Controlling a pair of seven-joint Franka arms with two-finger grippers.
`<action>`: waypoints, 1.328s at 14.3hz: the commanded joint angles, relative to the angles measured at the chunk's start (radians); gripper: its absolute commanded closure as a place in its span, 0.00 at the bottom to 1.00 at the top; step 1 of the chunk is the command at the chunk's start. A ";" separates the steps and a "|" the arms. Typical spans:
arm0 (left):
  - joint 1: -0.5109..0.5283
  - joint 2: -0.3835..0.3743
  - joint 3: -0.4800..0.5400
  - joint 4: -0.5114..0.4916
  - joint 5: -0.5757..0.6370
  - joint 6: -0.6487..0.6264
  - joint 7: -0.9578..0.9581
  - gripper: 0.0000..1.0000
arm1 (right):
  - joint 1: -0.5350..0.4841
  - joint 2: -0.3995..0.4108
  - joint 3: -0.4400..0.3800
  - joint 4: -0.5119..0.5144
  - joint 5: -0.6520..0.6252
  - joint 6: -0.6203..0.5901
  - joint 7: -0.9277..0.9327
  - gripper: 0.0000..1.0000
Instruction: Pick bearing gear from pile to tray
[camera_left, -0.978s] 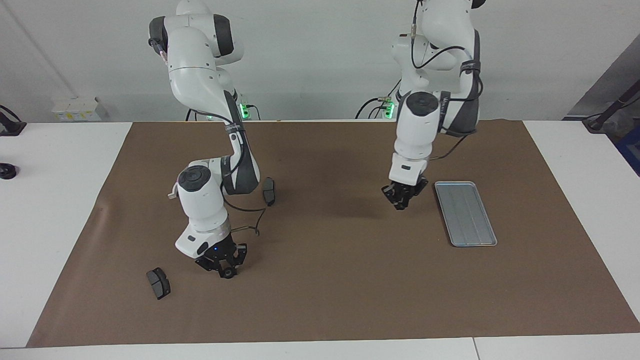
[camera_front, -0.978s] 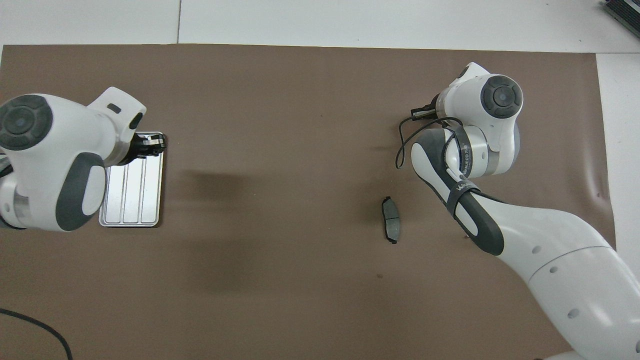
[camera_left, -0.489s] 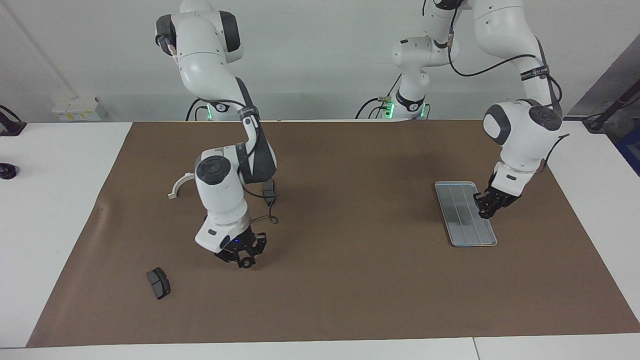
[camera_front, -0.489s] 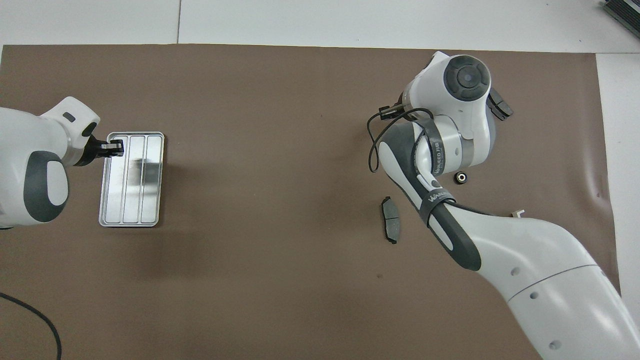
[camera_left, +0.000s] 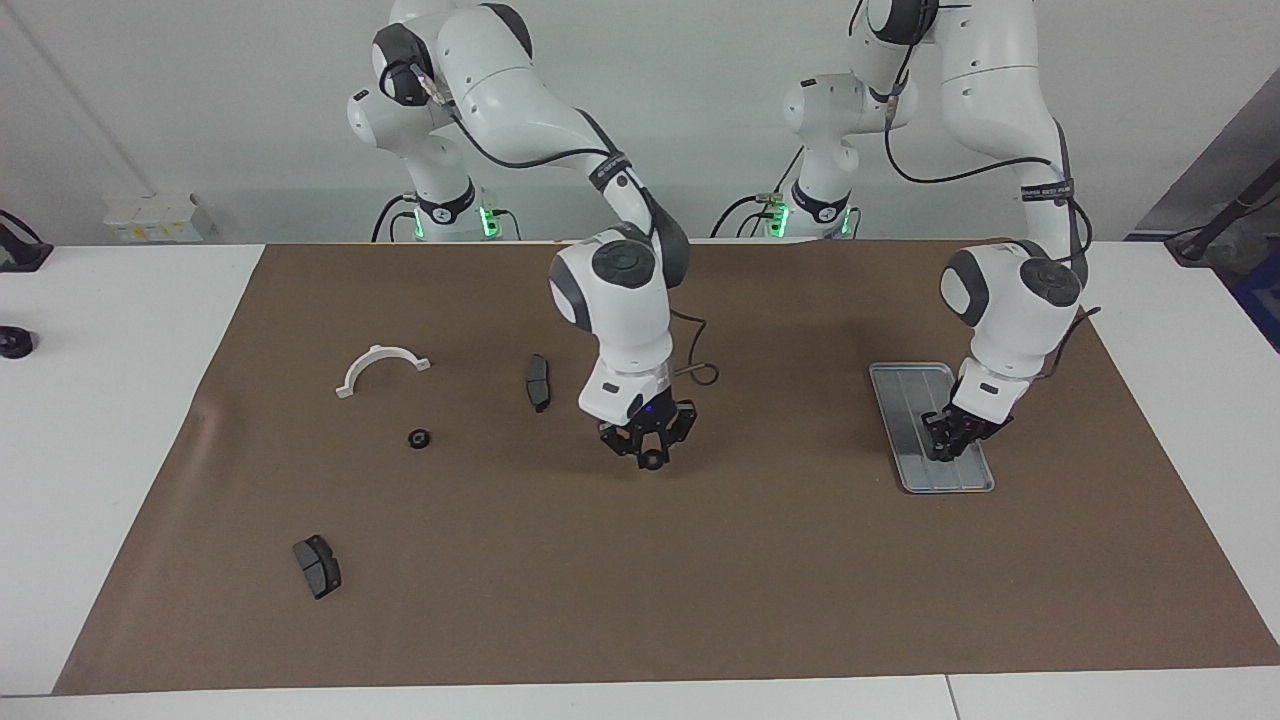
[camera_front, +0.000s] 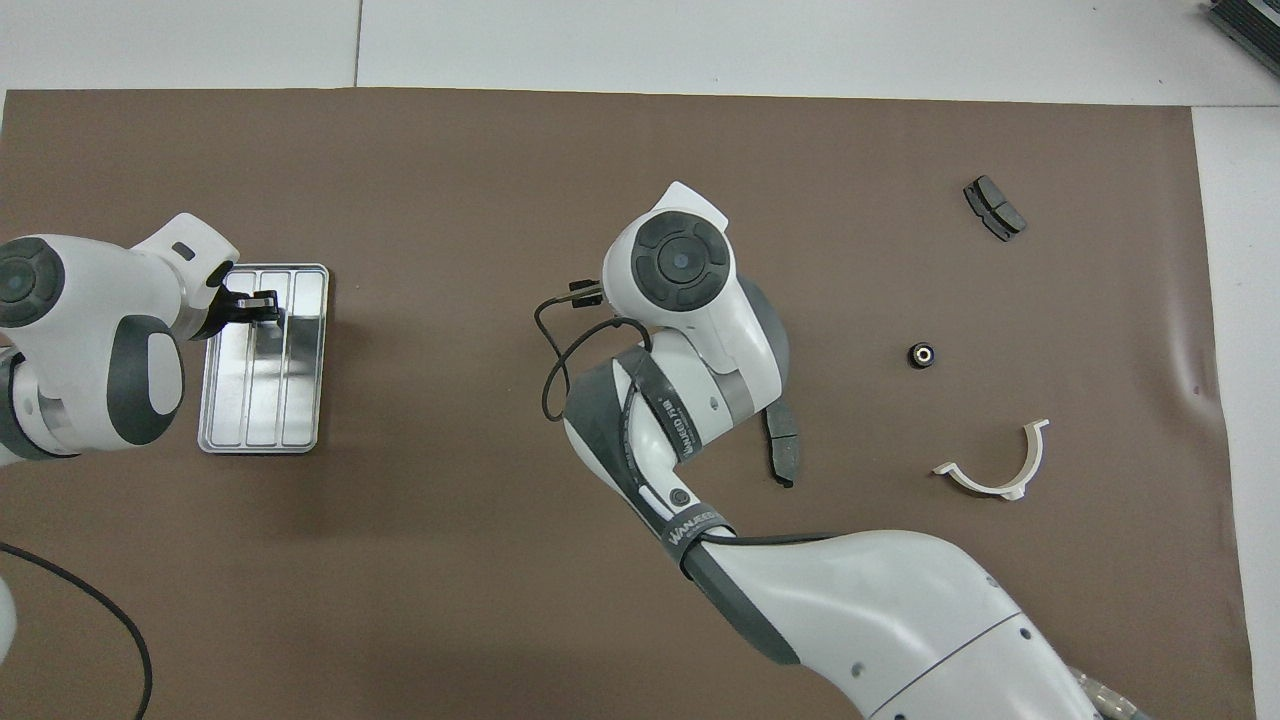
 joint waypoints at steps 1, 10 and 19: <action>-0.013 -0.022 0.002 0.009 -0.018 -0.022 0.015 0.00 | 0.071 -0.005 0.000 0.002 0.002 0.017 0.108 1.00; -0.096 -0.096 -0.056 0.173 -0.018 -0.344 -0.207 0.00 | 0.167 0.005 0.002 -0.050 0.005 0.092 0.223 0.31; -0.372 -0.012 -0.055 0.138 0.046 -0.197 -0.644 0.00 | -0.061 -0.013 -0.003 -0.045 0.011 0.029 0.041 0.00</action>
